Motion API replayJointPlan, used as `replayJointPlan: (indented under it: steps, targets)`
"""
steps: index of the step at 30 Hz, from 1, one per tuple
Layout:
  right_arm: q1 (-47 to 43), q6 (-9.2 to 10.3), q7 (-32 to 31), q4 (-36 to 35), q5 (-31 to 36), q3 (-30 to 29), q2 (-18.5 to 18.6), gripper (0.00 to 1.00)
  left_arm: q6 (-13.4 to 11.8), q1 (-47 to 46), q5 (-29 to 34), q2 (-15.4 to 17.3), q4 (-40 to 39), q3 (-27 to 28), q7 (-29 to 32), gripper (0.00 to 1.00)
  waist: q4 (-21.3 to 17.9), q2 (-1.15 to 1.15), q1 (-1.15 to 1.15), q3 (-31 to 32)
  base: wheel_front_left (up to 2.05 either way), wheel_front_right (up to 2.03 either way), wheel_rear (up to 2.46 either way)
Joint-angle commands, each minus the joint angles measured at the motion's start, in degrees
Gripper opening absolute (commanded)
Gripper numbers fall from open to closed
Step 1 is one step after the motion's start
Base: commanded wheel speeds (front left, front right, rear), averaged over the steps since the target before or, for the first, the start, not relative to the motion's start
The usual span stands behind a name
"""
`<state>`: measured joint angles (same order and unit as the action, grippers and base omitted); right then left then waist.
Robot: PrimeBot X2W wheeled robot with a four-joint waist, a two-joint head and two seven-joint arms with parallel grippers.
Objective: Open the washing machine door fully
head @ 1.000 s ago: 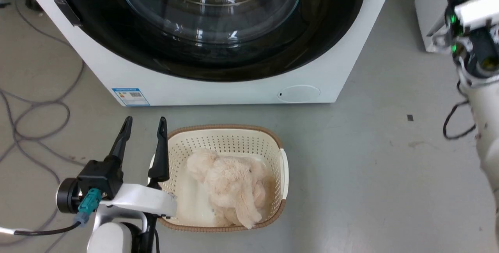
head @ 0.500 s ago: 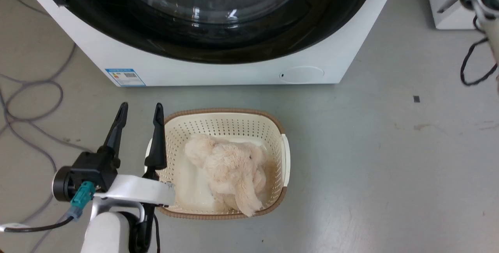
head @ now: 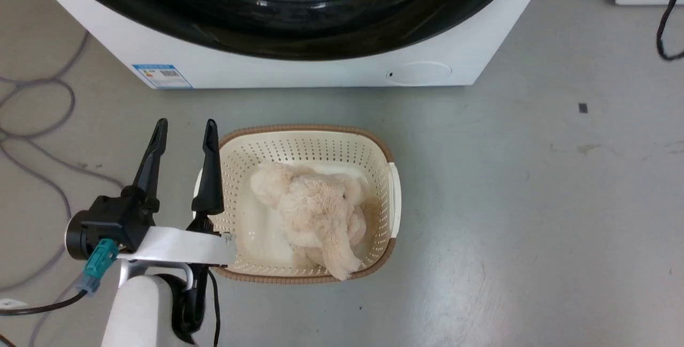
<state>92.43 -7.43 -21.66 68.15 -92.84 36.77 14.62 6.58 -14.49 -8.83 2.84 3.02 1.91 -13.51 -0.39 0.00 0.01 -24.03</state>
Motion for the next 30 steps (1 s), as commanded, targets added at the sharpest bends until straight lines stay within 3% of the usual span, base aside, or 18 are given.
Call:
replayJointPlan:
  steps: [1, 13, 30]
  targets:
    - [2.90, -0.05, -0.78, 1.72, -2.03, 1.40, -0.36, 0.00, 0.31, -1.29, -0.33, 0.04, -0.08, 0.09, -0.64, 1.00, 0.08, 0.00, -0.01, -0.67, 0.00, 0.00, 0.00]
    - [8.39, -0.06, -9.05, 5.77, -5.47, 6.98, -2.57, 0.00, 0.59, -2.83, -1.26, 0.04, 0.69, 0.15, -1.49, 1.00, 0.43, 0.00, -0.01, -2.42, 0.00, 0.00, 0.00]
    - [-1.81, -0.06, -17.28, -0.96, -6.73, 7.17, -1.37, 0.00, 0.06, -0.61, -0.66, 0.04, 2.33, -0.11, -1.49, 1.00, -0.29, 0.00, -0.01, 2.36, 0.00, 0.00, 0.00]
